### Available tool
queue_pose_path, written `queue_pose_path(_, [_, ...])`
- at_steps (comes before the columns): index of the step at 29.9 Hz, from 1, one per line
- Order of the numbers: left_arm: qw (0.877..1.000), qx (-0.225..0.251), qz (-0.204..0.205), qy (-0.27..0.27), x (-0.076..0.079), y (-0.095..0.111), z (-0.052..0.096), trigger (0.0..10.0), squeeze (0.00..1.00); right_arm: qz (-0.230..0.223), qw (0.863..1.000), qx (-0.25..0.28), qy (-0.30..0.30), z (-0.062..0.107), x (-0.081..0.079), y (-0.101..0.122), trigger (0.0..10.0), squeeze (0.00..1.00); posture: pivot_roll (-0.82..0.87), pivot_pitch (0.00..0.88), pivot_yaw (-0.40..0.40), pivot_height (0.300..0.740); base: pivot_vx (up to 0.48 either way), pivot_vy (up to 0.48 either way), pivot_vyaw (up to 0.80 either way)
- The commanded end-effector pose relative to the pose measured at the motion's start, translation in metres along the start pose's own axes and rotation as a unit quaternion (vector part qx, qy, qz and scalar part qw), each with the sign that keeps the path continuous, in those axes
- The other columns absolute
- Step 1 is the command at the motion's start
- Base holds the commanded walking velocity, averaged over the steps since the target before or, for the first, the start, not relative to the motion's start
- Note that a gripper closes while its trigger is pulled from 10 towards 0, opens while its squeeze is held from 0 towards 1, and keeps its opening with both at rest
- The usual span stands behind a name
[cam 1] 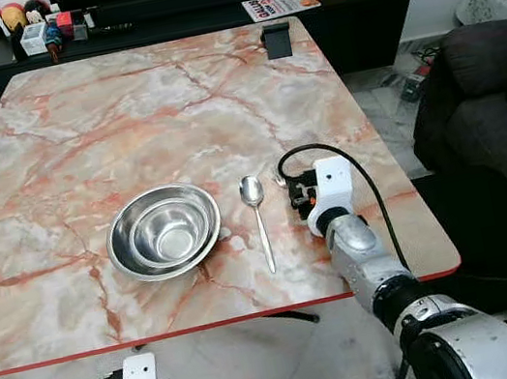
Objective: Setting the table
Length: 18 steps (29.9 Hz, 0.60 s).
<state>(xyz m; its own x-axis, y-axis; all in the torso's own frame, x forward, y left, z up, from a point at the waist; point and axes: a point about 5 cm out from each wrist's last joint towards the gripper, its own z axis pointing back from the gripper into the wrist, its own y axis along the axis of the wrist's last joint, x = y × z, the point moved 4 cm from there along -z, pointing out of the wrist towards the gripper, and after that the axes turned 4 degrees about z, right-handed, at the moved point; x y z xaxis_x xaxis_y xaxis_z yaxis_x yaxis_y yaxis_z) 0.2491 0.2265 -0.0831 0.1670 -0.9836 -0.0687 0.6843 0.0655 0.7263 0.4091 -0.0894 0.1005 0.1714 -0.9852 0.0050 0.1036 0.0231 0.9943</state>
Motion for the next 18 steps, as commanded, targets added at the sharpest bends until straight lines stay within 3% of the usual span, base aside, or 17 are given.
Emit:
queue_pose_path(1, [1.000,0.002,0.008,-0.002,0.000,0.000,0.000,10.0,0.00,0.010,1.000,0.024,-0.008,-0.002,0.004,0.012,10.0,0.00,0.03,0.096,0.012,0.740,0.000,0.000,0.00])
queue_pose_path(11, [1.000,0.007,0.008,-0.001,-0.003,0.001,0.000,10.0,0.00,0.057,0.993,0.092,-0.051,0.000,0.021,0.037,10.0,0.00,0.04,0.102,0.019,0.740,0.000,0.000,0.00])
queue_pose_path(16, [1.000,0.017,0.004,0.007,-0.008,0.003,0.001,10.0,0.00,0.070,0.974,0.205,-0.073,0.012,0.026,0.073,10.0,0.00,0.04,0.110,0.023,0.740,0.000,0.000,0.00])
queue_pose_path(18, [1.000,0.023,0.000,0.013,-0.011,0.004,0.001,10.0,0.00,0.073,0.958,0.265,-0.079,0.020,0.024,0.095,10.0,0.00,0.03,0.114,0.025,0.740,0.000,0.000,0.00])
